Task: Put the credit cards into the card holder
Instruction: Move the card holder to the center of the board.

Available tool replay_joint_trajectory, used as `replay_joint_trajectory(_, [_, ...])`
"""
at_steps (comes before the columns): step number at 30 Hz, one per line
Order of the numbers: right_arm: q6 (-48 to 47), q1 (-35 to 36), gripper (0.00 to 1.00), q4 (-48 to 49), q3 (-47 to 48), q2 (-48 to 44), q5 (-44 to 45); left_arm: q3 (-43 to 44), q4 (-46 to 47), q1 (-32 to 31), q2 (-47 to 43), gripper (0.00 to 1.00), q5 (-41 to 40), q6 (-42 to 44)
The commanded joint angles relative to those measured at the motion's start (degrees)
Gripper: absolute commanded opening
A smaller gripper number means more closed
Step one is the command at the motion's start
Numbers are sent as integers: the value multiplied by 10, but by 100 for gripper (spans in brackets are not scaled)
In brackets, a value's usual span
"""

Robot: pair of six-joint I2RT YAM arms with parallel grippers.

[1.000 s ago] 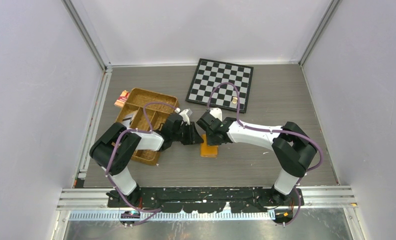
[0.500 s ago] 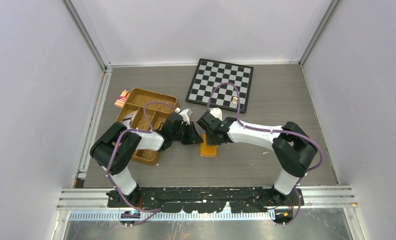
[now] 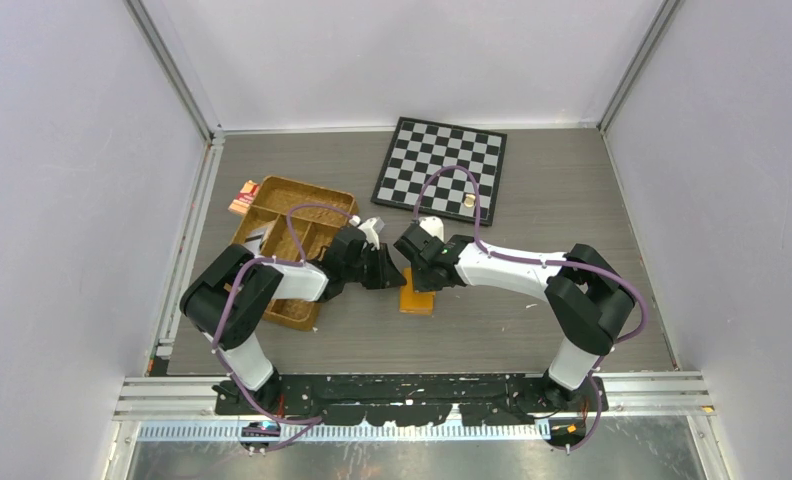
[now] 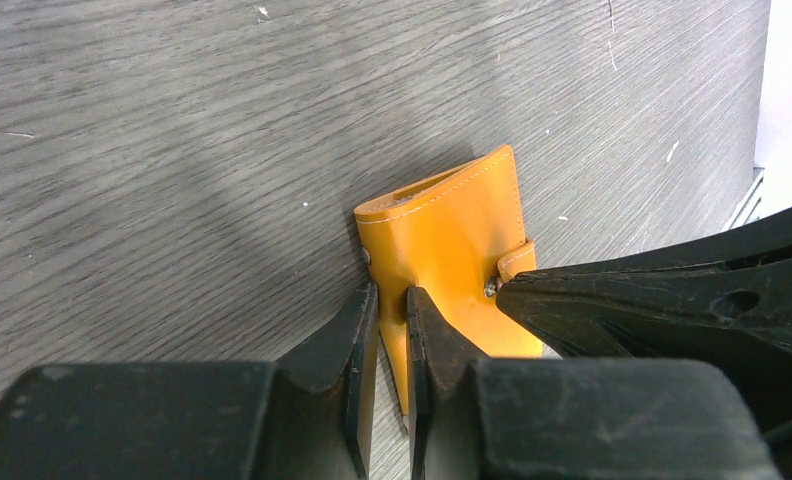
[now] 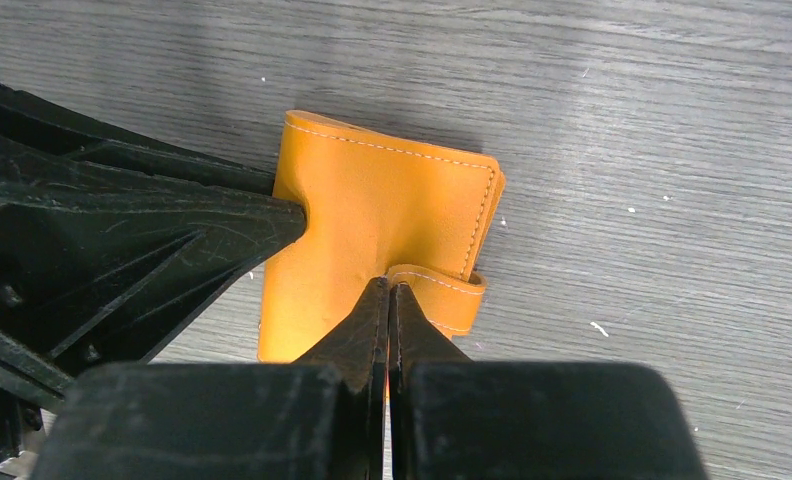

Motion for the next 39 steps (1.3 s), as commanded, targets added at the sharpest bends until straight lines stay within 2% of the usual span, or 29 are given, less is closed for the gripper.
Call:
replay_joint_trajectory(1, [2,13,0,28,-4,6,-40,-9,-79,-8,31,7,-44,33])
replay_joint_trajectory(39, [35,20,0,-10,30,104,-14,-7,-80,-9,28,3,-41,33])
